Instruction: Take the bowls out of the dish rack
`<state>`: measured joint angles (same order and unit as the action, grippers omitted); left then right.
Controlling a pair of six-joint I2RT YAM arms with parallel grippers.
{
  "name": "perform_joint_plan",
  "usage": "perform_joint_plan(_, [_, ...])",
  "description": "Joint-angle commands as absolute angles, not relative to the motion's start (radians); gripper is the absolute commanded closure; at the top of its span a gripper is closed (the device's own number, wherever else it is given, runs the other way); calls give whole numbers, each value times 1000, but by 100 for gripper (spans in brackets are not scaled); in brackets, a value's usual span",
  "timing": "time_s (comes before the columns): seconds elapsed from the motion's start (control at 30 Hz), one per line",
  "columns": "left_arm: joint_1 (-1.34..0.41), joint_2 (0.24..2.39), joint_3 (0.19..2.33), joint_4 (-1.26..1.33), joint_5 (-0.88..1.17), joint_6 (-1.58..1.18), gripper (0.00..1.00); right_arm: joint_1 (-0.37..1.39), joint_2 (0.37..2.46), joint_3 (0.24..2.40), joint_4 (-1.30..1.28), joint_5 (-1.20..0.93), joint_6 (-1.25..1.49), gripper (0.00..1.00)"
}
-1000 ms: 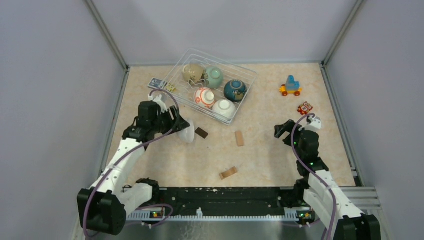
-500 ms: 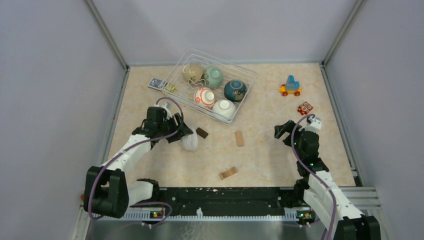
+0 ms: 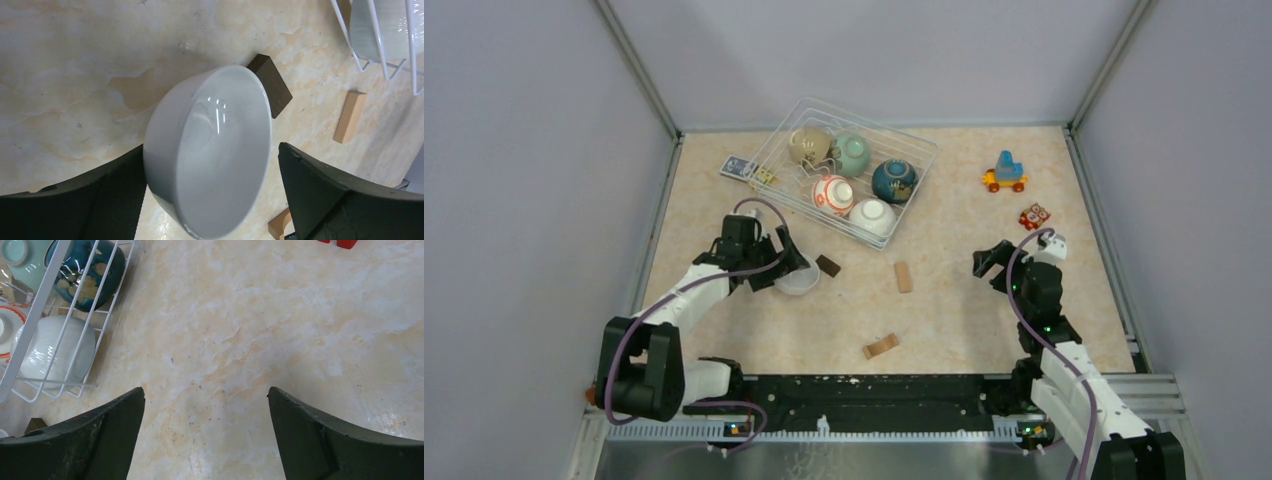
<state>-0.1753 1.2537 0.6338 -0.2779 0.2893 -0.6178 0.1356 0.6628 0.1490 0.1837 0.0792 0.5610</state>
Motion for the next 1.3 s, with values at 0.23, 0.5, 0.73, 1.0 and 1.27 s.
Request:
perform_joint_plan(0.23, [-167,1263,693,-380,163,-611,1,141,653,141,210,71,562,8])
perform_joint_plan(0.5, [-167,1257,741,-511,55,-653,4,141,652,141,213,68,562,8])
perform_joint_plan(0.73, [-167,1258,774,-608,-62,-718,28,142,651,141,215,66,562,8])
perform_joint_plan(1.0, [-167,1287,744,-566,-22,-722,57,142,652,141,212,66,562,8])
perform_joint_plan(1.27, [-165,1268,765,-585,-109,-764,100,141,649,141,213,67,562,8])
